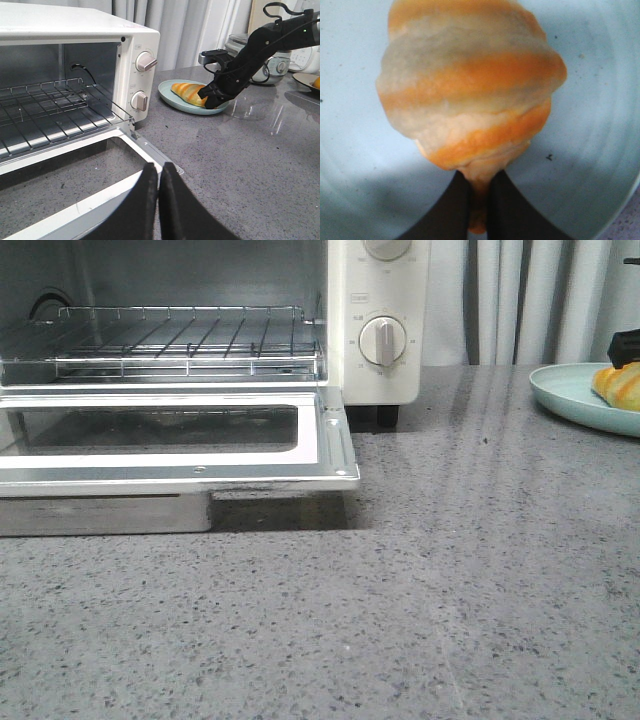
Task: Put bread in oven
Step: 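Lift the croissant with the right gripper and carry it into the oven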
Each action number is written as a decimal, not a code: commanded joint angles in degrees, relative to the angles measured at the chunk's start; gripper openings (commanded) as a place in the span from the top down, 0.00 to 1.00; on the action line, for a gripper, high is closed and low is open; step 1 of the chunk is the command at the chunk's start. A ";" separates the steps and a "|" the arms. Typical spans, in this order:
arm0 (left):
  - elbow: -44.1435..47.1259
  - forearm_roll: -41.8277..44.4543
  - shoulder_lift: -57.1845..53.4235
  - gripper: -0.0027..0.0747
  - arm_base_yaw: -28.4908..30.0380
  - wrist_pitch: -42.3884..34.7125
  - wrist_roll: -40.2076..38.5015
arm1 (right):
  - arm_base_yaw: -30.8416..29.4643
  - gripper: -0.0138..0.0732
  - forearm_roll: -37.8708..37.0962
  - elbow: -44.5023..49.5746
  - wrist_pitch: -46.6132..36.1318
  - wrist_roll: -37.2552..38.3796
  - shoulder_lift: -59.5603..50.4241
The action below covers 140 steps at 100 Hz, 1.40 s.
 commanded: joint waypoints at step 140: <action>-1.88 -2.40 0.51 0.99 0.07 -5.32 -0.07 | 52.92 0.92 -2.08 -25.42 -2.07 -9.80 -0.65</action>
